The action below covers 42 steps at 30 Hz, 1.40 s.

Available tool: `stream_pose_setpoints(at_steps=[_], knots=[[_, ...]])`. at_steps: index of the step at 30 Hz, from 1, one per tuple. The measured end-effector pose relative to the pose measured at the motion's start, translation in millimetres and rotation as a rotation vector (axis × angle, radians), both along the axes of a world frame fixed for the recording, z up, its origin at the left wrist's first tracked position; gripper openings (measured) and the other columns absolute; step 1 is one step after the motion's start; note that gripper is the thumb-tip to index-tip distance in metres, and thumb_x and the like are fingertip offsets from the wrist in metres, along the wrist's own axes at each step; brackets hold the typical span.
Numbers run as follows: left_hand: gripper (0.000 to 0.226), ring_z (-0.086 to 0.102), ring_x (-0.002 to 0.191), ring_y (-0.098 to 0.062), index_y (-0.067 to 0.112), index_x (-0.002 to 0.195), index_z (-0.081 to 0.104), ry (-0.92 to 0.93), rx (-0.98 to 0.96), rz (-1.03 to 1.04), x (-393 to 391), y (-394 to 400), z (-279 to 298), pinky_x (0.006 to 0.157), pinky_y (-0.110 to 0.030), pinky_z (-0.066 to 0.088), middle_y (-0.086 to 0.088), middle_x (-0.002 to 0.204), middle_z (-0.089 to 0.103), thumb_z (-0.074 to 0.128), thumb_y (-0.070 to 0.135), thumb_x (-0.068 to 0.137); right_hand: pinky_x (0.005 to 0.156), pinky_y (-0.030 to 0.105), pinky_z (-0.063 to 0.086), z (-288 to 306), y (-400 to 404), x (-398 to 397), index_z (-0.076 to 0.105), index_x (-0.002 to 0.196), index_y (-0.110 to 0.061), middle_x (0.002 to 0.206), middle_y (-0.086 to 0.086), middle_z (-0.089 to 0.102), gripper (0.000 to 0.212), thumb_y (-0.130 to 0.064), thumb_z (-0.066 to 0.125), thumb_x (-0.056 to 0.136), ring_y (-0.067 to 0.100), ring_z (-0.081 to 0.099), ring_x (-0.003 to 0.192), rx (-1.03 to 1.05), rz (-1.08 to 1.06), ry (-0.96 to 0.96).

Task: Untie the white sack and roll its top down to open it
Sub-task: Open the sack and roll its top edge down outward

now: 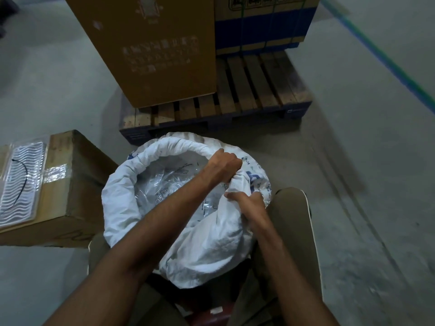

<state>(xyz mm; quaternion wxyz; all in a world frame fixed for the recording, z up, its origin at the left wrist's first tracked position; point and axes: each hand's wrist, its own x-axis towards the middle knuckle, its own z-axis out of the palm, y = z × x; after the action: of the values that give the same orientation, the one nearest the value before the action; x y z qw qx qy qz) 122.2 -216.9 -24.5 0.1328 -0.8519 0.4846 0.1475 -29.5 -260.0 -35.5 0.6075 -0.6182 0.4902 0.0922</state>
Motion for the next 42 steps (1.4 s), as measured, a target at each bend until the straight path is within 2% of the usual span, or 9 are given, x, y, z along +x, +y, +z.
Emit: stream_pose_setpoints(at_steps=[6,10,13,16,22,25,31,34,42], knots=[[0.054,0.052,0.117,-0.014,0.024,0.141,0.044,0.548,-0.79,0.484,-22,67,40,0.092,-0.032,0.052,-0.002,0.135,0.051,0.069,0.023,0.093,0.089,0.043,0.058,6,-5,16,0.069,0.099,-0.003,0.091,0.018,0.071,0.035,-0.015,0.067,0.066,0.034,0.067,0.086,0.523,-0.282,-0.193],[0.086,0.063,0.103,-0.009,0.036,0.138,0.043,0.898,-0.483,0.614,-71,119,46,0.087,-0.033,0.056,0.008,0.123,0.06,0.075,0.075,0.069,0.075,0.035,0.05,9,-7,19,0.061,0.087,-0.002,0.077,0.013,0.061,0.026,-0.015,0.049,0.068,0.028,0.06,0.068,0.801,-0.35,-0.42],[0.09,0.061,0.099,-0.009,0.033,0.131,0.049,0.76,-0.379,0.593,-95,128,29,0.082,-0.029,0.053,0.01,0.114,0.062,0.091,0.062,0.056,0.069,0.031,0.049,5,-1,14,0.06,0.073,-0.007,0.067,0.008,0.057,0.013,-0.014,0.05,0.077,0.022,0.059,0.06,0.798,-0.382,-0.54],[0.059,0.062,0.09,-0.023,0.023,0.109,0.053,0.526,-0.49,0.657,-110,124,8,0.067,-0.033,0.05,0.001,0.095,0.064,0.087,0.031,0.062,0.079,0.039,0.054,4,11,3,0.065,0.098,-0.004,0.081,0.013,0.065,0.019,-0.018,0.058,0.087,0.028,0.065,0.076,0.733,-0.362,-0.527],[0.039,0.064,0.082,-0.031,0.014,0.101,0.056,0.075,-0.693,0.494,-154,110,-11,0.06,-0.031,0.037,-0.006,0.093,0.067,0.076,0.008,0.068,0.084,0.045,0.061,1,45,-32,0.052,0.126,-0.01,0.113,0.008,0.068,0.095,-0.066,0.086,0.058,0.026,0.07,0.095,0.177,-0.263,-0.2],[0.047,0.064,0.065,-0.031,0.005,0.101,0.059,-0.061,-0.753,0.346,-179,107,-17,0.053,-0.033,0.044,-0.011,0.079,0.065,0.081,-0.002,0.06,0.071,0.041,0.064,-6,52,-48,0.064,0.121,-0.004,0.105,0.015,0.073,0.06,-0.04,0.085,0.078,0.027,0.074,0.083,0.214,-0.362,-0.287],[0.063,0.065,0.095,-0.017,0.023,0.124,0.045,0.355,-0.889,0.45,-195,155,-13,0.08,-0.03,0.052,0.001,0.11,0.068,0.078,0.04,0.072,0.09,0.058,0.057,-58,31,-46,0.047,0.144,-0.001,0.13,0.028,0.063,0.053,-0.026,0.062,0.099,0.044,0.065,0.117,0.546,-0.472,-0.341],[0.076,0.064,0.109,-0.024,0.026,0.131,0.045,0.07,-0.72,0.462,-185,178,-8,0.093,-0.038,0.046,0.004,0.116,0.07,0.07,0.059,0.067,0.101,0.058,0.048,-28,43,-66,0.054,0.137,-0.001,0.132,0.03,0.06,0.047,-0.034,0.04,0.107,0.044,0.057,0.125,0.682,-0.5,-0.358],[0.063,0.064,0.098,-0.025,0.026,0.114,0.063,0.114,-0.368,0.431,-172,181,-19,0.074,-0.033,0.043,0.0,0.103,0.07,0.085,0.054,0.062,0.105,0.054,0.049,-52,50,-75,0.046,0.149,-0.01,0.138,0.023,0.06,0.069,-0.059,0.041,0.101,0.042,0.058,0.125,0.518,-0.341,-0.316]])
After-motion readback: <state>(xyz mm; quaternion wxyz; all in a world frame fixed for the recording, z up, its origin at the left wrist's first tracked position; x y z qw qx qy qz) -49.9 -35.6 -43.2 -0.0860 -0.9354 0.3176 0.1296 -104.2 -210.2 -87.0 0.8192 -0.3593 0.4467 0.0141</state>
